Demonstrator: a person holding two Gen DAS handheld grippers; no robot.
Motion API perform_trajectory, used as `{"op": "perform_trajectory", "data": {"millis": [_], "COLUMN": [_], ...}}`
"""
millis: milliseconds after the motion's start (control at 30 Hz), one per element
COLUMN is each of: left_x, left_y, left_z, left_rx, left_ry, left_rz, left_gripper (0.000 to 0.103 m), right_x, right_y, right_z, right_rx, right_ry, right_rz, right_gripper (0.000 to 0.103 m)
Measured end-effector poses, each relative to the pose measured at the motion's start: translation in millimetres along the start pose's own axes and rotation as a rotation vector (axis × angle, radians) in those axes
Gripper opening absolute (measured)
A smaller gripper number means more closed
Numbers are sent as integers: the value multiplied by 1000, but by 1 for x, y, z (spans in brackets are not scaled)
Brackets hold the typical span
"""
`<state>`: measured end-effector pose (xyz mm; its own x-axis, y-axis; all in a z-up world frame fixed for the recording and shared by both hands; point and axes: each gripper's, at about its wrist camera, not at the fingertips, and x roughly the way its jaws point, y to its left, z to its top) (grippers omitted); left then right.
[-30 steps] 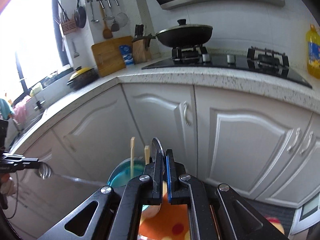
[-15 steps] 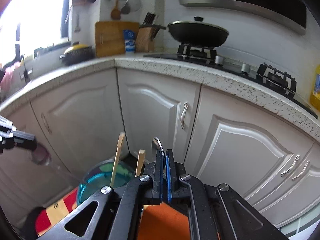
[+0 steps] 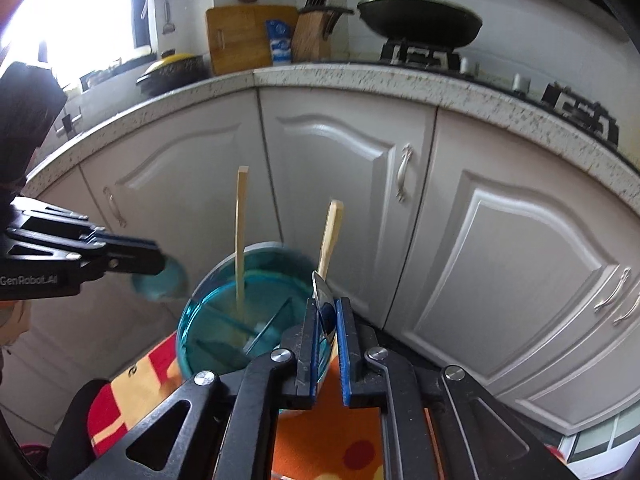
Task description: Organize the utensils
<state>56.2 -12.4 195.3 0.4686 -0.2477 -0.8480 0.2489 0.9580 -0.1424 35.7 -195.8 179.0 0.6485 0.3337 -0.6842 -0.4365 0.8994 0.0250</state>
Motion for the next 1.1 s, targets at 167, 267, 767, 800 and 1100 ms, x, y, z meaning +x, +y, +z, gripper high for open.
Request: {"op": "perform_trajectory", "data": {"millis": [167, 267, 767, 800, 1100], "left_x": [5, 5, -34, -38, -18], "left_y": [-3, -3, -11, -11, -7], "left_z": [1, -3, -38, -44, -100], "left_rx": [-21, -32, -59, -62, -103], "left_ry": [14, 28, -20, -29, 43], "left_rz": [-15, -27, -68, -84, -211], "left_gripper": [9, 28, 37, 37, 37], "right_x": [-1, -10, -57, -62, -89], "right_y": [-12, -16, -9, -9, -21], "right_z": [-6, -7, -31, -34, -103], "right_rx": [100, 127, 133, 132, 194], "right_ry": [16, 4, -1, 3, 101], "right_rz": [66, 87, 95, 99, 131], "right_gripper": [20, 25, 33, 34, 34]}}
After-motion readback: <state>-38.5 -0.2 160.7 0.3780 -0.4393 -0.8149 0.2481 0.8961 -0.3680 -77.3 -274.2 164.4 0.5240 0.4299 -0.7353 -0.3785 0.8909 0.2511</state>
